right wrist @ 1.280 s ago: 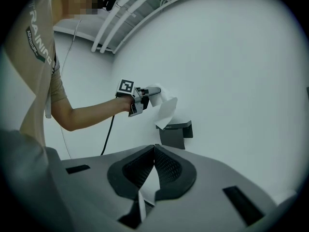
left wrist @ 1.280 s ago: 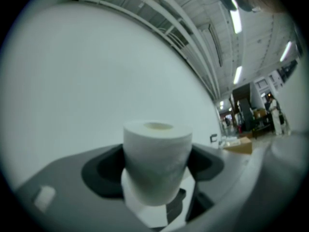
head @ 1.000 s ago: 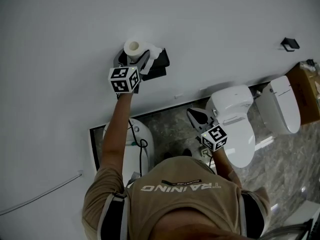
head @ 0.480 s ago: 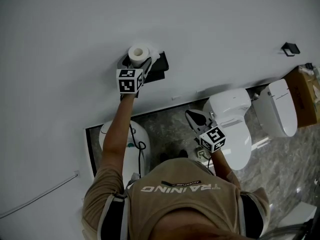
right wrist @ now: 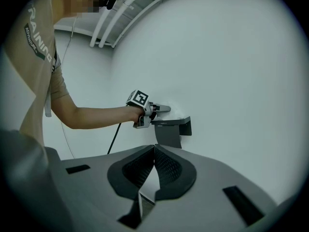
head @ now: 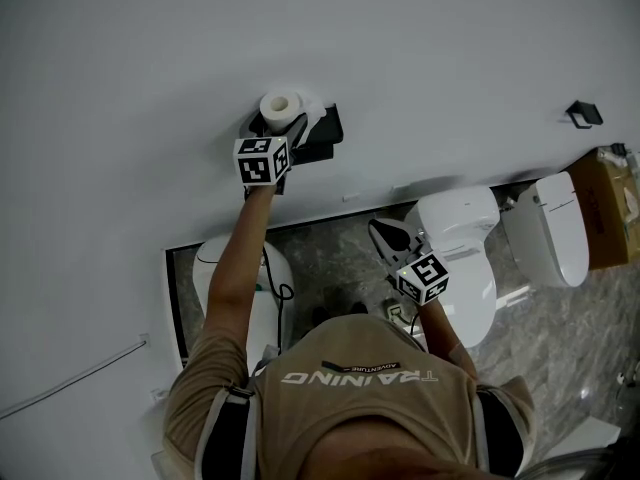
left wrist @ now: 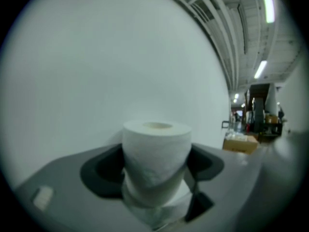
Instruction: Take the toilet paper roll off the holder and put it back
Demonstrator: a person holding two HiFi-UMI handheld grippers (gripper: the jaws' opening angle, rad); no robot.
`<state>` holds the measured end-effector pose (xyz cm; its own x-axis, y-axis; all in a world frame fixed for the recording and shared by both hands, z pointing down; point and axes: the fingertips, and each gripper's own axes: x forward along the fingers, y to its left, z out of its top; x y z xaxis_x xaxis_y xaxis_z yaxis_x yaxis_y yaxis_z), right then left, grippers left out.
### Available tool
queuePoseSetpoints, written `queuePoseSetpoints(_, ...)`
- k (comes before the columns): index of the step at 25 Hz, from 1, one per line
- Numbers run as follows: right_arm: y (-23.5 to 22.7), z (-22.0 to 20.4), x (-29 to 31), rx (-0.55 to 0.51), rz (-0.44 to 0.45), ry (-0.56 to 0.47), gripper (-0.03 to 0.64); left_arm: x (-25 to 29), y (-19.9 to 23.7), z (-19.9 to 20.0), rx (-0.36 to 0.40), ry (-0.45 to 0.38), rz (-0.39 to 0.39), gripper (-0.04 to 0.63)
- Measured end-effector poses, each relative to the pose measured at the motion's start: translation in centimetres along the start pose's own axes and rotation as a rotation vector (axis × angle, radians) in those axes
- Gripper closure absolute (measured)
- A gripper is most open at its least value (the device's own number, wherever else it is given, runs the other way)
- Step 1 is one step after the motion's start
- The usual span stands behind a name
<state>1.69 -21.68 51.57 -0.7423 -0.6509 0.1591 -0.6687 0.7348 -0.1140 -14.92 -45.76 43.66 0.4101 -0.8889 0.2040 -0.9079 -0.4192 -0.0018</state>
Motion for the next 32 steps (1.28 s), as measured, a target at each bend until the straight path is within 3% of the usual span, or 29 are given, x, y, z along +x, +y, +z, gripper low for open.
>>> queuePoseSetpoints(13, 0.5, 3.1, 1.1, -0.041, 0.022, -0.054, 0.603, -3.9, 0.0, 0.6, -0.035, -0.069, -0.004, 0.169)
queuePoseSetpoints(18, 1.8, 4.5, 1.5, -0.065, 0.029, -0.074, 0.603, -7.8, -1.2, 0.8, 0.019, -0.094, -0.003, 0.172)
queuePoseSetpoints(23, 3.5, 4.7, 1.5, -0.079, 0.013, -0.082, 0.603, -13.8, -4.2, 0.7, 0.099, -0.173, -0.018, 0.183)
queuePoseSetpoints(25, 4.0, 4.5, 1.4, -0.078, 0.000, -0.080, 0.603, -15.7, -5.3, 0.3, 0.096, -0.190, -0.047, 0.235)
queuePoseSetpoints(27, 4.6, 4.2, 1.3, -0.073, -0.011, -0.078, 0.603, -17.2, -6.2, -0.6, 0.074, -0.193, -0.082, 0.333)
queuePoseSetpoints(30, 5.7, 3.9, 2.0, -0.092, -0.009, -0.074, 0.603, -18.6, -7.0, -2.8, 0.054, -0.171, -0.133, 0.374)
queuePoseSetpoints(32, 7.2, 4.2, 2.4, -0.130, 0.007, -0.073, 0.603, -19.8, -7.5, -4.4, 0.030, -0.152, -0.144, 0.550)
